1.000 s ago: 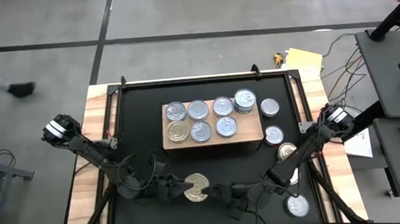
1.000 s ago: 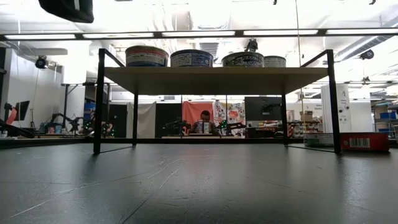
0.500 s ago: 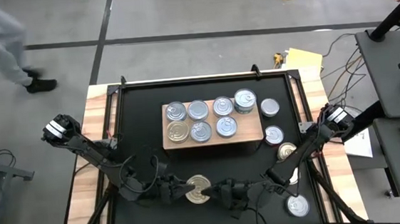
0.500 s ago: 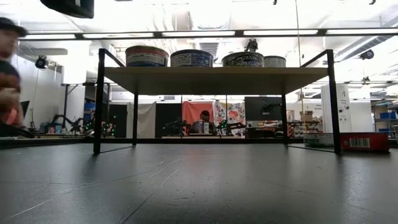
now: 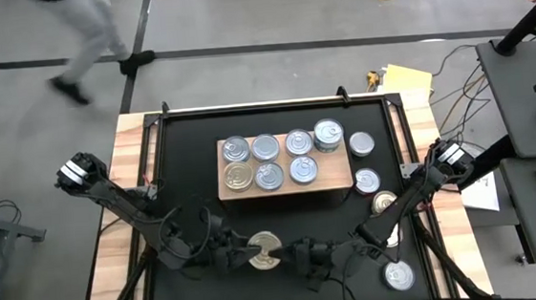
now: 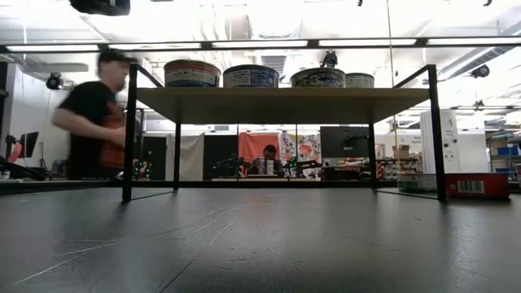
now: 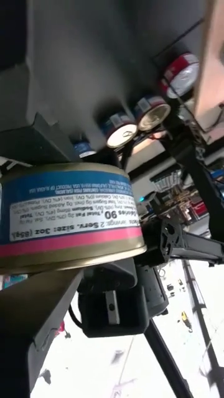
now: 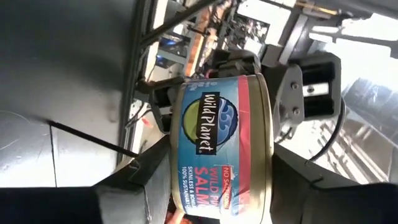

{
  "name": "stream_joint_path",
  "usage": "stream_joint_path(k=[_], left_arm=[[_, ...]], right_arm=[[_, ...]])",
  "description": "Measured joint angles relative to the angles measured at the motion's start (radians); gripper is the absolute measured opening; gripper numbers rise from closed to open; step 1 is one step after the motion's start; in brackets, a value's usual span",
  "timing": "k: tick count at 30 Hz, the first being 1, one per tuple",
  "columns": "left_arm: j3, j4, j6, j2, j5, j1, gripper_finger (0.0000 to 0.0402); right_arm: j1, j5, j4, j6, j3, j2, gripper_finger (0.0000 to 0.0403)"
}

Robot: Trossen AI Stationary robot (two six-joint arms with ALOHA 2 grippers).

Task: Stack canned seafood by type on shelf
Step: Stack the blue tuna can on the blue tuna can

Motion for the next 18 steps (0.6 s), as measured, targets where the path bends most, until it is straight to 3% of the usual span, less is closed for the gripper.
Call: stream_joint_path(k=[8, 18], left_arm=[[0.0, -0.004, 0.073, -0.008, -0.006, 0.0, 0.0265], [0.0, -0.049, 0.132, -0.026, 0.009, 0.0, 0.0273]], right_arm=[[0.0, 0.042, 0.017, -0.012, 0.0, -0.006, 0.0185], [-0.012, 0.166, 0.021, -0.021, 0.001, -0.01, 0.0185]])
